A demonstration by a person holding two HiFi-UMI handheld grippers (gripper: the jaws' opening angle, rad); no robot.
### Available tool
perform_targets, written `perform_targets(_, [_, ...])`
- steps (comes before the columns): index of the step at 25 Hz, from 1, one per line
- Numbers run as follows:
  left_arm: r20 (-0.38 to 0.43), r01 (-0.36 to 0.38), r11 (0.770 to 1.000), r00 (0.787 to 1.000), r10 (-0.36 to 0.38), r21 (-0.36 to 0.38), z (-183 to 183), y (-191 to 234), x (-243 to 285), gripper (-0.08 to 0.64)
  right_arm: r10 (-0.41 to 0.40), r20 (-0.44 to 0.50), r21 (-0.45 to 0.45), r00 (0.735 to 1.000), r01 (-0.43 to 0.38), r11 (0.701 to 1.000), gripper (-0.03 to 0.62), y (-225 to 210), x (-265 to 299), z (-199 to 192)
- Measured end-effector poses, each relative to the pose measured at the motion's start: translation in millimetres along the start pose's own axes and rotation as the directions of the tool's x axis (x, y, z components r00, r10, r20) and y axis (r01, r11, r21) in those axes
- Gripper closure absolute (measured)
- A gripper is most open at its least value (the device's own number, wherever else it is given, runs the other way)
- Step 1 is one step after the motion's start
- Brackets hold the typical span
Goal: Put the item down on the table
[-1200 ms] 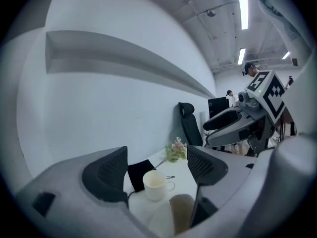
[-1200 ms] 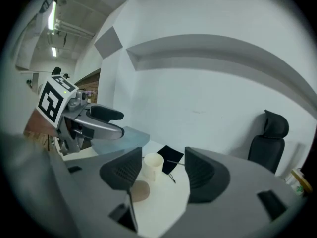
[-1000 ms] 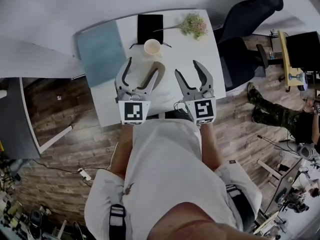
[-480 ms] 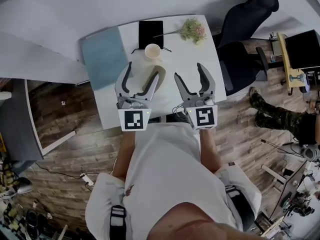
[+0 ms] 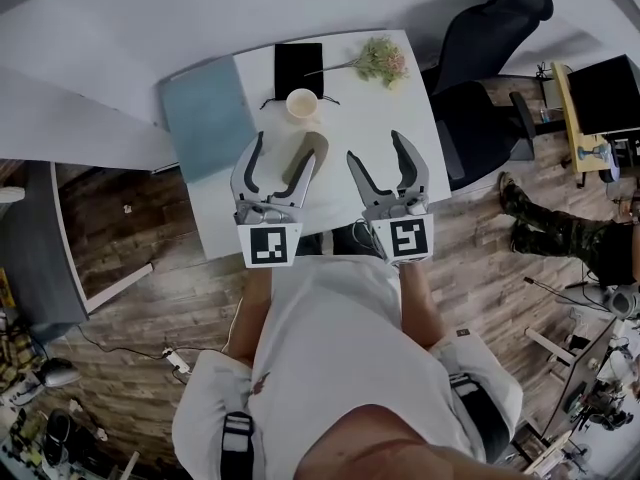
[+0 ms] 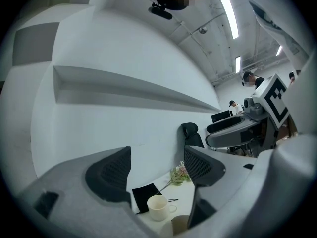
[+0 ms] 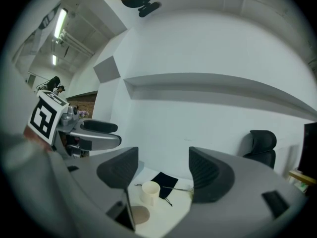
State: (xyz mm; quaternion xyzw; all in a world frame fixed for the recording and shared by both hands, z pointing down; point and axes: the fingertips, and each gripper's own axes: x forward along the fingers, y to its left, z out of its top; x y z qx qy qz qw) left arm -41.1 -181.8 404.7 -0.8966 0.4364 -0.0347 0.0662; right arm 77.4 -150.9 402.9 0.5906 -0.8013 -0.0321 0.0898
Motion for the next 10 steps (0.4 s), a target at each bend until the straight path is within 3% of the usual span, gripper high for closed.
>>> perform_targets(5, [-0.056, 0.004, 1.0, 0.998, -0.004, -0.001, -14.4, -3.8, 2.2, 0.235, -0.003, -0.025, 0.007, 1.0, 0.004, 1.0, 0.29, -3.7, -1.5, -5.4])
perform_targets(10, [-0.062, 0.001, 1.0, 0.998, -0.001, -0.007, -23.8, -3.2, 5.1, 0.235, 0.003, -0.039, 0.01, 0.999, -0.003, 1.0, 0.29, -4.8, 3.1, -14.1])
